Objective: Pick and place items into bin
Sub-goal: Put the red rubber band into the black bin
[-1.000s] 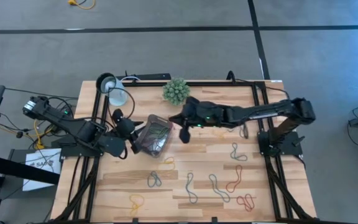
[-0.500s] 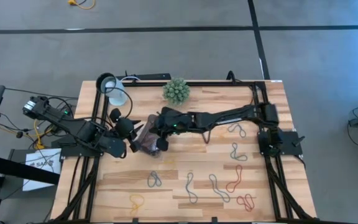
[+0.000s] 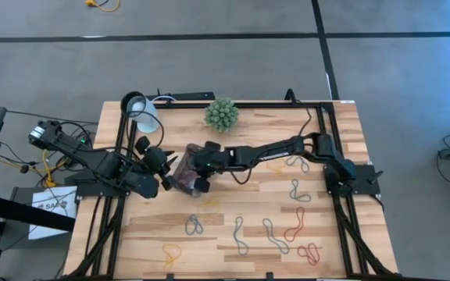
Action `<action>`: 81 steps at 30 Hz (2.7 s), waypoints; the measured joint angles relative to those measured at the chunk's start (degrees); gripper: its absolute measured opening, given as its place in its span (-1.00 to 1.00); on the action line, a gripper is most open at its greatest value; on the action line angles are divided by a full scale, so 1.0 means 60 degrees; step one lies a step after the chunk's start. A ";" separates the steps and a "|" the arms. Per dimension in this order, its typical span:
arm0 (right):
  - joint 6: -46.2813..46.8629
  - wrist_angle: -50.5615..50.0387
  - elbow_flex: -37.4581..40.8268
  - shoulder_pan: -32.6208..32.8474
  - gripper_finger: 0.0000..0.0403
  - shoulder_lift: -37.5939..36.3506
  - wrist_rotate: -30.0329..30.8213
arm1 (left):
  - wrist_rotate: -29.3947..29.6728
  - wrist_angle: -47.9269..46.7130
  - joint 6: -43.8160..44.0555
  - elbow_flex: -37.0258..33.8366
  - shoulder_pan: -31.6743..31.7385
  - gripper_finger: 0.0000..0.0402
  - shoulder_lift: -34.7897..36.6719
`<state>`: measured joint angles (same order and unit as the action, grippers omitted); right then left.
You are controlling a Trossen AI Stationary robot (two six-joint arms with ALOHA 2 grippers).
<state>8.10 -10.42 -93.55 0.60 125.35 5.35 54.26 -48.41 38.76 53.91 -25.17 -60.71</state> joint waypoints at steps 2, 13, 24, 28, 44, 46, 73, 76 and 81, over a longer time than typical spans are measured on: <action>0.0005 0.0070 -0.0032 -0.0014 -0.98 0.0039 -0.0049 | 0.0000 -0.0037 0.0000 0.0000 0.0000 -0.59 -0.0004; 0.0007 -0.0810 -0.0038 -0.0058 -0.82 0.0108 -0.0240 | 0.0007 -0.0039 0.0015 0.0000 0.0000 -0.59 -0.0004; -0.0072 -0.0800 -0.0038 -0.0127 -0.71 0.0108 -0.1100 | 0.0007 -0.0028 0.0160 0.0000 0.0000 -0.59 -0.0004; -0.0178 -0.0553 -0.0101 -0.0123 -0.67 0.0108 -0.1094 | 0.0009 -0.0028 0.0163 0.0000 0.0000 -0.59 -0.0004; -0.1207 -0.5418 -0.3193 0.0378 -0.67 -0.0276 -0.1113 | 0.0079 -0.0834 0.0953 0.0000 0.0000 -0.59 -0.0004; -0.1205 -0.6434 -0.3304 0.0478 -0.67 -0.0604 -0.0934 | 0.0084 -0.1115 0.1247 0.0000 0.0000 -0.59 -0.0004; 0.0137 -1.0469 0.0363 0.0839 -0.67 -0.7495 0.1141 | -0.0538 -0.2986 0.4516 -0.0004 -0.1623 -0.59 0.0062; 0.0083 -0.8553 0.2658 0.0839 -0.67 -0.8670 0.1016 | -0.0549 -0.3100 0.4922 -0.0129 -0.2064 -0.59 0.0061; 0.0874 -0.5399 0.6514 0.0916 -0.67 -1.0040 0.0264 | -0.0461 -0.2878 0.5199 -0.0548 -0.2643 -0.59 0.0051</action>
<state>13.34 -42.81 -54.47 6.09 65.11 6.94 51.49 -65.68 69.96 50.62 -41.03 -60.40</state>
